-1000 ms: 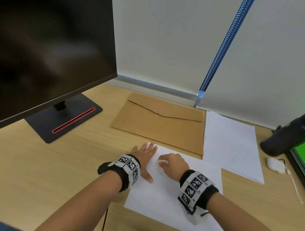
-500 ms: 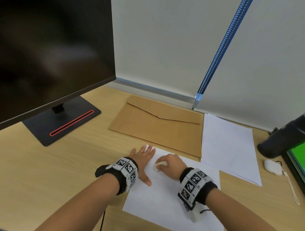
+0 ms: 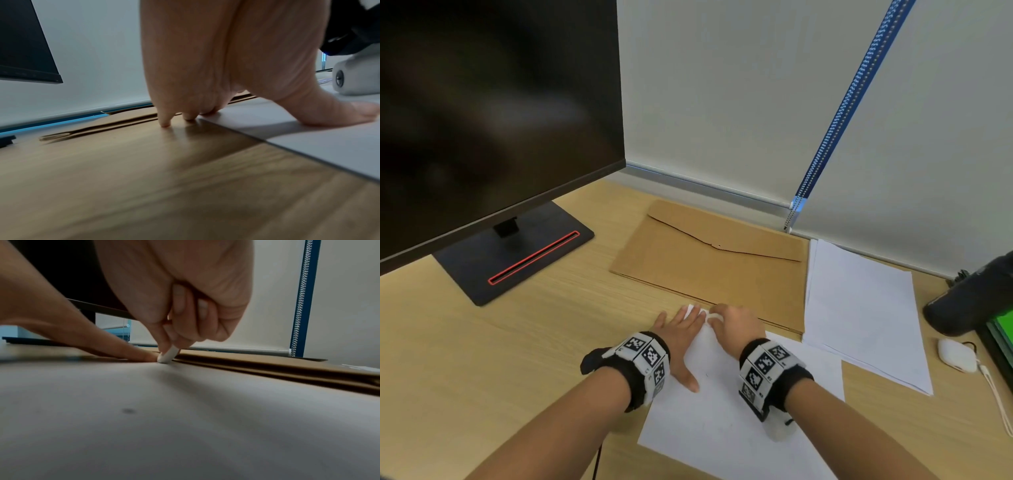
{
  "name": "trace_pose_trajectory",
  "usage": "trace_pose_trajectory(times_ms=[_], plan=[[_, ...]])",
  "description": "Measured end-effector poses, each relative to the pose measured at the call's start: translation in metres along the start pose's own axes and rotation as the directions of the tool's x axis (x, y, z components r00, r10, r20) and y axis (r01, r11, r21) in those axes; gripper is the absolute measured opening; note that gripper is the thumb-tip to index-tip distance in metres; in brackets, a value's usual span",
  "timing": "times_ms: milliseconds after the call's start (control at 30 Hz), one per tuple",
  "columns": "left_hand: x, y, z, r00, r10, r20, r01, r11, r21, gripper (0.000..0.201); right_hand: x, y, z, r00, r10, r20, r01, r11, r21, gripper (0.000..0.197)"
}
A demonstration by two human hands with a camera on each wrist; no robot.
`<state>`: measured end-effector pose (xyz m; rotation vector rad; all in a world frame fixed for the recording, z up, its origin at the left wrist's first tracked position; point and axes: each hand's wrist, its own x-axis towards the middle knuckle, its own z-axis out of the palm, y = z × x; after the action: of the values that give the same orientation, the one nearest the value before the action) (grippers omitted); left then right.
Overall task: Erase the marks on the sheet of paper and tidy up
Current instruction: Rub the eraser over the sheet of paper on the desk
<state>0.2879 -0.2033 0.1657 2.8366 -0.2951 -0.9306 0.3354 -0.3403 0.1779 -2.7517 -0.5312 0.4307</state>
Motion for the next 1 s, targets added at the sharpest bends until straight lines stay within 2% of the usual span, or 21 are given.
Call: trace_pose_trajectory(times_ms=[100, 300, 533, 733, 833, 1000], plan=[[-0.002, 0.0, 0.0, 1.0, -0.004, -0.003, 0.004, 1.0, 0.007, 0.129, 0.007, -0.003, -0.003, 1.0, -0.011, -0.029, 0.01, 0.999, -0.046, 0.03], [-0.002, 0.001, -0.002, 1.0, 0.003, 0.008, -0.003, 1.0, 0.004, 0.13, -0.011, 0.005, 0.0, 0.997, -0.079, 0.006, 0.079, 0.977, -0.2, 0.029], [-0.001, 0.0, -0.001, 1.0, -0.002, 0.017, 0.002, 1.0, -0.001, 0.13, 0.006, -0.004, -0.004, 1.0, -0.005, -0.023, 0.004, 0.998, -0.057, 0.032], [-0.001, 0.001, 0.0, 1.0, -0.008, 0.01, 0.008, 1.0, 0.005, 0.13, -0.015, 0.01, -0.005, 0.998, -0.026, 0.055, 0.033, 0.99, -0.139, 0.027], [0.0, 0.001, 0.0, 1.0, -0.007, 0.014, 0.007, 1.0, 0.009, 0.13, -0.018, 0.016, -0.008, 0.997, -0.012, 0.08, 0.021, 0.994, -0.112, 0.027], [0.0, 0.003, -0.003, 0.999, -0.027, 0.039, 0.026, 0.999, 0.028, 0.13, 0.002, 0.009, -0.011, 1.0, 0.027, 0.001, -0.026, 0.999, -0.043, 0.028]])
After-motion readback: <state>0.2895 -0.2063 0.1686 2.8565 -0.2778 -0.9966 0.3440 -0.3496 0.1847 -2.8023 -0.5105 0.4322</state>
